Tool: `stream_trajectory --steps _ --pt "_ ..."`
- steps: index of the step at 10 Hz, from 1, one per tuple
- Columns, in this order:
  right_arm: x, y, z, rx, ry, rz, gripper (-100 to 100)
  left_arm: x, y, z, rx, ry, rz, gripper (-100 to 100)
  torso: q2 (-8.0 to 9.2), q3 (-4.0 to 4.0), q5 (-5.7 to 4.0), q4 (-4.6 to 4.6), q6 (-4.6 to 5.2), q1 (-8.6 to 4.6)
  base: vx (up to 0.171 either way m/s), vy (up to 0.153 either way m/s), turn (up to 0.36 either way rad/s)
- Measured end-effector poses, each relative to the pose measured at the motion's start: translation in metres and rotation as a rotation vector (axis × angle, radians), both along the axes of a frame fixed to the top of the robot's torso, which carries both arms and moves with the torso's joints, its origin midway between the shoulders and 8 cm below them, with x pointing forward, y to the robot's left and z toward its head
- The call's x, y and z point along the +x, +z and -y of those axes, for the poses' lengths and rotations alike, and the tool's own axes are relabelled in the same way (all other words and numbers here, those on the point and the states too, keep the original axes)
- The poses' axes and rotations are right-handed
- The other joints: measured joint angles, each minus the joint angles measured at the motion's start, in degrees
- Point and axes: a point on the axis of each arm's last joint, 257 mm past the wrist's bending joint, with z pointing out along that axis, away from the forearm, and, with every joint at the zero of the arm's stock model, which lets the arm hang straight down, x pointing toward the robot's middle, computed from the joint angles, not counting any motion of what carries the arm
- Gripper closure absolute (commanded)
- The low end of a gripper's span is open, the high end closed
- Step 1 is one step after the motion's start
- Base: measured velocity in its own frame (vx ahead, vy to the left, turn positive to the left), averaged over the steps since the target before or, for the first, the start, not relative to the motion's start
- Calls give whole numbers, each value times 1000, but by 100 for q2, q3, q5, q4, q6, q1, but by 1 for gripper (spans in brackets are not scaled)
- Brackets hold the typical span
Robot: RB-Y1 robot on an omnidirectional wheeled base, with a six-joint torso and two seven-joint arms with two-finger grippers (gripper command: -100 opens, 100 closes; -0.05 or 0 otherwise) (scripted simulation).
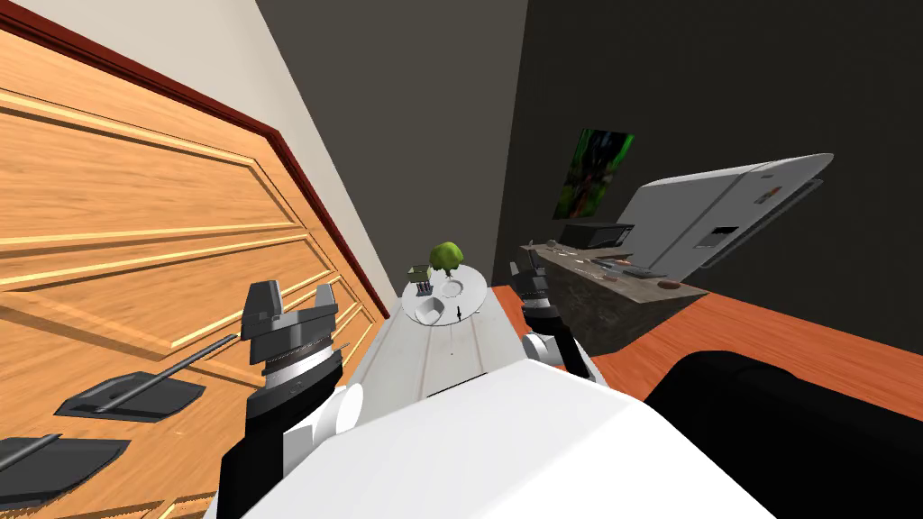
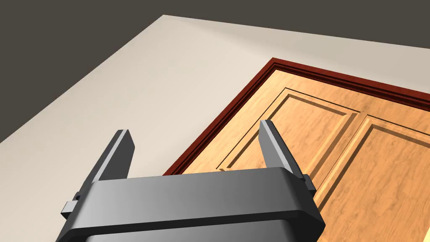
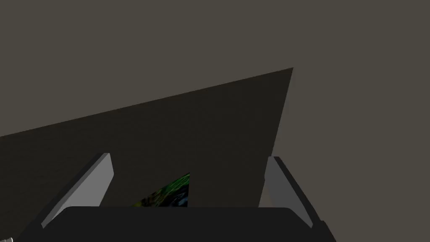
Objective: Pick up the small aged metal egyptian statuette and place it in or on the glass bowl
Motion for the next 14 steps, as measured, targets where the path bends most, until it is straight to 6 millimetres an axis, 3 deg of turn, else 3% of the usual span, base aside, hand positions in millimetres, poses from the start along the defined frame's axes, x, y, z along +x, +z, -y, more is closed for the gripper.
stream_trajectory --steps 7,10,14 --pt "28 -78 5 -99 -11 -266 -100 0 0 0 0 0 0 0 -10 -6 1 -3 -2 5 31 8 226" --pt "40 -138 21 -148 -41 -455 -100 0 0 0 0 0 0 0 -21 -13 1 -5 -2 3 45 8 267" --pt "33 -201 33 -191 -71 -638 -100 0 0 0 0 0 0 0 -14 -8 1 -3 4 3 36 4 270"
